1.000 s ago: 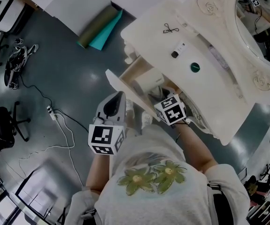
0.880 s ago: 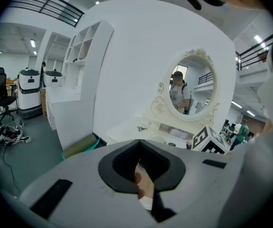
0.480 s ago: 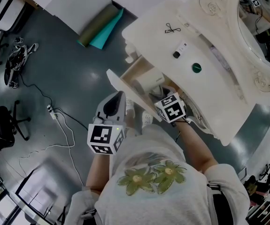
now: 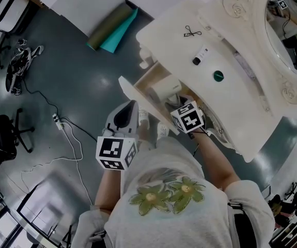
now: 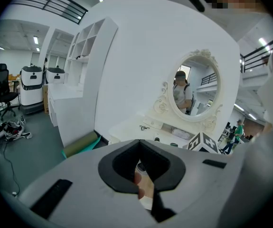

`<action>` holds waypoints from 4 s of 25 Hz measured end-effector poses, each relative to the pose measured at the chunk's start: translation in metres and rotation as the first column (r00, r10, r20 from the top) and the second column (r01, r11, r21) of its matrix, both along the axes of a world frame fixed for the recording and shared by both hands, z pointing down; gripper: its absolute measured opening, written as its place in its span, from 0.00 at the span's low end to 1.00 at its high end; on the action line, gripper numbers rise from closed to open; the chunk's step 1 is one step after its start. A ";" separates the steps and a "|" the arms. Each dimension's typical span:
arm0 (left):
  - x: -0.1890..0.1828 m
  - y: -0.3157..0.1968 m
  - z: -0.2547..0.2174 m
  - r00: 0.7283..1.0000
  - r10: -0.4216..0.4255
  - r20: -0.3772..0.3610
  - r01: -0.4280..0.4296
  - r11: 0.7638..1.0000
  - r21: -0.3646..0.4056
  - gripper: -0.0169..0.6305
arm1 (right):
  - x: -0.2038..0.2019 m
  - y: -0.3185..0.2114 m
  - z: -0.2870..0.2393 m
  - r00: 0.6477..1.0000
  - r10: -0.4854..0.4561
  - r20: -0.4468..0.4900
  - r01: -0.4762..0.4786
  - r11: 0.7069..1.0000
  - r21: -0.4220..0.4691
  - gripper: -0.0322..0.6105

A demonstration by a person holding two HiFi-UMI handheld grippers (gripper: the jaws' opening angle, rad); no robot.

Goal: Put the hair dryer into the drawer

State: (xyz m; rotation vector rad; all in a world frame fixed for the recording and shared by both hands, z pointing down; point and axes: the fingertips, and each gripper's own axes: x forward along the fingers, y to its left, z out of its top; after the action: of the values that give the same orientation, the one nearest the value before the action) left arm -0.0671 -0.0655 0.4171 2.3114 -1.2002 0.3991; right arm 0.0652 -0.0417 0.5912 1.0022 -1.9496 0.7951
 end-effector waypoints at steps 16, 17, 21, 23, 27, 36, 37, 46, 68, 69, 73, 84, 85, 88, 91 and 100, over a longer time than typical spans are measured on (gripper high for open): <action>0.001 -0.005 0.005 1.000 -0.018 -0.002 0.018 1.000 -0.020 0.04 | 0.001 0.000 0.028 1.000 0.004 0.000 -0.004 0.998 -0.069 0.37; 0.001 -0.005 0.005 1.000 -0.020 -0.002 0.020 1.000 -0.021 0.04 | 0.001 0.000 0.030 1.000 0.005 0.000 -0.005 0.997 -0.072 0.37; 0.001 -0.005 0.006 1.000 -0.026 -0.001 0.026 0.999 -0.024 0.04 | 0.002 -0.001 0.036 1.000 0.016 0.005 -0.015 0.996 -0.088 0.37; 0.000 -0.005 0.007 1.000 -0.029 0.003 0.029 0.999 -0.027 0.04 | 0.003 -0.002 0.040 1.000 0.020 0.008 -0.019 0.995 -0.098 0.37; -0.003 -0.006 0.008 0.999 -0.037 0.007 0.038 0.999 -0.032 0.04 | 0.003 -0.003 0.047 1.000 0.023 0.007 -0.022 0.993 -0.115 0.37; -0.012 -0.007 0.011 0.998 -0.060 0.009 0.061 0.997 -0.039 0.04 | -0.001 -0.004 0.058 1.000 0.019 0.003 -0.019 0.990 -0.143 0.37; -0.013 -0.008 0.011 0.998 -0.063 0.010 0.063 0.997 -0.040 0.04 | -0.001 -0.004 0.060 1.000 0.019 0.003 -0.018 0.989 -0.146 0.37; -0.018 -0.009 0.016 0.996 -0.082 0.020 0.083 0.995 -0.050 0.04 | -0.001 -0.007 0.073 1.000 0.030 0.001 -0.030 0.984 -0.174 0.37; -0.028 -0.015 0.025 0.992 -0.117 0.049 0.120 0.990 -0.071 0.04 | -0.004 -0.021 0.099 1.000 0.020 -0.024 -0.025 0.975 -0.223 0.37; -0.028 -0.015 0.025 0.992 -0.119 0.050 0.122 0.990 -0.072 0.04 | -0.003 -0.021 0.101 0.999 0.019 -0.026 -0.025 0.974 -0.227 0.37; -0.030 -0.016 0.028 0.991 -0.125 0.055 0.129 0.989 -0.077 0.04 | -0.001 -0.021 0.109 0.999 0.015 -0.035 -0.023 0.970 -0.240 0.37; -0.039 -0.021 0.034 0.987 -0.142 0.070 0.148 0.984 -0.095 0.04 | -0.002 -0.022 0.127 0.999 0.007 -0.051 -0.020 0.963 -0.268 0.37; -0.039 -0.022 0.034 0.988 -0.141 0.070 0.147 0.984 -0.095 0.04 | -0.002 -0.022 0.128 0.999 0.005 -0.054 -0.019 0.962 -0.271 0.37; -0.040 -0.025 0.033 0.988 -0.139 0.071 0.146 0.985 -0.096 0.04 | -0.002 -0.022 0.131 0.998 0.005 -0.060 -0.022 0.961 -0.277 0.37; -0.041 -0.027 0.033 0.987 -0.141 0.073 0.148 0.984 -0.097 0.04 | -0.001 -0.023 0.137 0.998 0.006 -0.067 -0.024 0.959 -0.284 0.37; -0.042 -0.033 0.039 0.986 -0.145 0.078 0.153 0.982 -0.110 0.04 | 0.001 -0.027 0.150 0.996 0.004 -0.087 -0.031 0.950 -0.310 0.37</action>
State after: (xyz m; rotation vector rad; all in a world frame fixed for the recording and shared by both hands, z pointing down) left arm -0.1091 -0.0986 0.4557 2.1096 -1.3378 0.4855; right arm 0.0663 -0.0685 0.7416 0.8482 -1.6790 1.0173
